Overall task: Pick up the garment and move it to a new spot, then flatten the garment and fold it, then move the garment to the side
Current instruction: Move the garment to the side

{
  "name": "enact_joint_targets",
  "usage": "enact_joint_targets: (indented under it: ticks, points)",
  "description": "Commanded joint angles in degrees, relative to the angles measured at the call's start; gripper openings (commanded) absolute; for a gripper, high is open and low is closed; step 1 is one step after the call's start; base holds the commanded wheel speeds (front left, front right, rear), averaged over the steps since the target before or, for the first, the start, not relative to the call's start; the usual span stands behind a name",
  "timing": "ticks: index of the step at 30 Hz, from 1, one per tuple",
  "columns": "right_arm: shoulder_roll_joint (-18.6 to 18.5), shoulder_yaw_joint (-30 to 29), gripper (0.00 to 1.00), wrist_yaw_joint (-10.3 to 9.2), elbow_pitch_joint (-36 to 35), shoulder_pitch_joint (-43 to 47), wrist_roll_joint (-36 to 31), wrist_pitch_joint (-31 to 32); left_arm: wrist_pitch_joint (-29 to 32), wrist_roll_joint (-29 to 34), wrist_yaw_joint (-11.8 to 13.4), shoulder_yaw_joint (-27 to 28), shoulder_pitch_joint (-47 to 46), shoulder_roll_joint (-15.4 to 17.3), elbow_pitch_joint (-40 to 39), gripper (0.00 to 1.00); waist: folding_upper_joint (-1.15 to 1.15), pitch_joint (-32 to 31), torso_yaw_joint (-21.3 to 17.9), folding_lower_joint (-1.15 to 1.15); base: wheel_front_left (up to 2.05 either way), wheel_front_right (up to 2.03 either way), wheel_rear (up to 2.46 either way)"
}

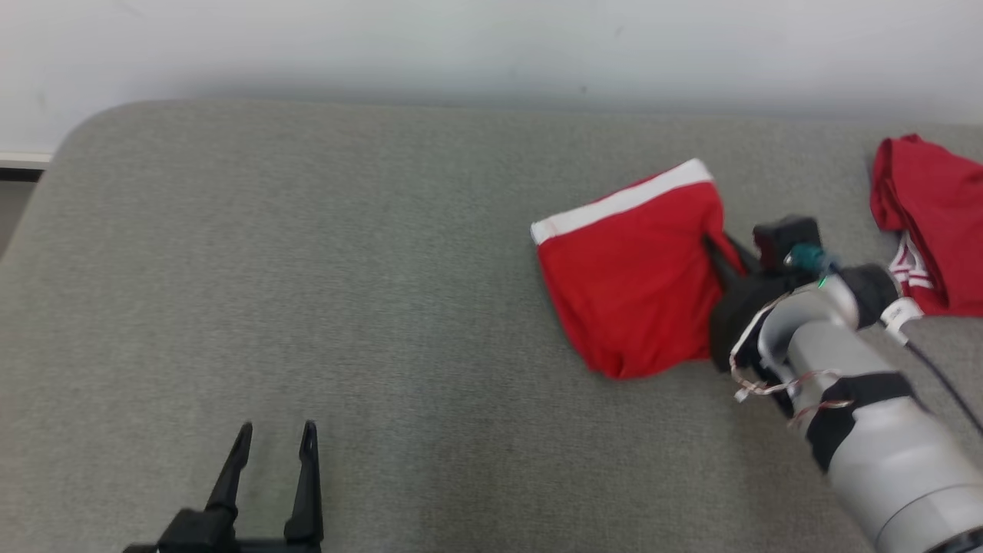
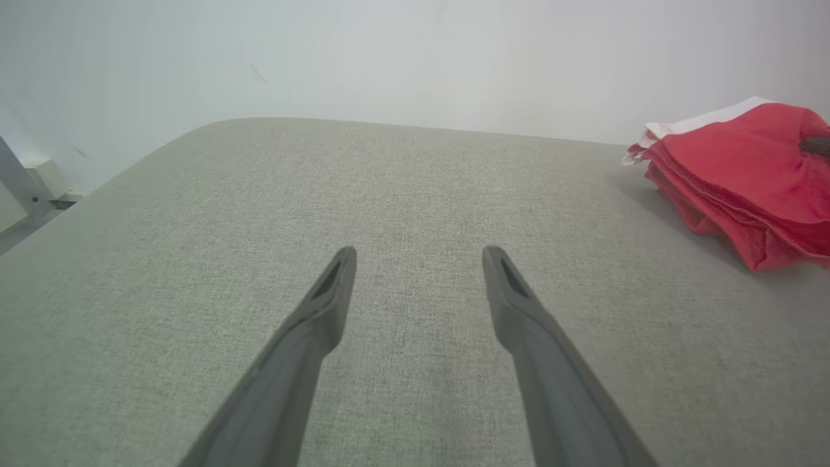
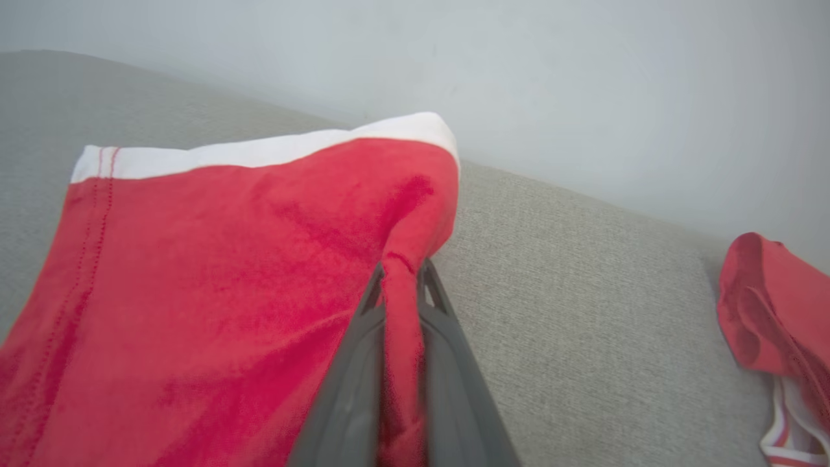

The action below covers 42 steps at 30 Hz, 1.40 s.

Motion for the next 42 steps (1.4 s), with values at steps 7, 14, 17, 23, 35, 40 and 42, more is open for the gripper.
enact_joint_targets:
  ticks: [7,14,17,23,35,40,42]
  points:
    - [-6.3,5.4,0.0,-0.17,-2.4,-6.6,2.7,2.7,-0.2,1.3,-1.1,-0.7,-4.9,0.0,-2.6,1.0,-0.01,6.7,-5.4,-0.01,0.0,0.0,0.0]
    - [-11.9,9.8,0.0,-0.17,-4.9,-13.0,5.5,4.9,-0.2,2.6,-1.8,-0.9,-8.6,0.0,-5.5,1.0,-0.01,13.1,-8.2,-0.01,0.0,0.0,0.0]
    - [-14.0,11.4,0.0,-0.17,-5.7,-15.1,6.2,5.7,-0.2,3.2,-2.1,-1.2,-9.4,0.5,-6.7,1.0,-0.01,15.2,-9.5,-0.01,0.0,0.0,0.0]
    - [-19.2,14.8,0.0,-0.17,-8.2,-18.7,7.5,8.0,-0.2,3.1,-2.1,-0.7,-9.9,1.3,-9.2,1.0,-0.01,17.3,-12.0,-0.01,0.0,0.0,0.0]
    - [-28.1,18.0,0.0,-0.17,-12.3,-25.1,9.8,12.4,-0.2,2.8,-2.1,-2.7,-11.4,4.3,-14.8,1.0,-0.01,21.9,-15.5,-0.01,0.0,0.0,0.0]
    - [-30.6,18.9,0.0,-0.17,-11.7,-27.5,7.8,12.9,-0.2,2.7,-2.1,-2.7,-11.5,5.1,-16.9,1.0,-0.01,23.6,-15.5,-0.01,0.0,0.0,0.0]
    - [-31.7,19.2,0.0,-0.17,-11.3,-28.3,6.6,12.8,-0.2,2.8,-2.1,-2.4,-11.4,5.3,-17.7,1.0,-0.01,24.1,-15.6,-0.01,0.0,0.0,0.0]
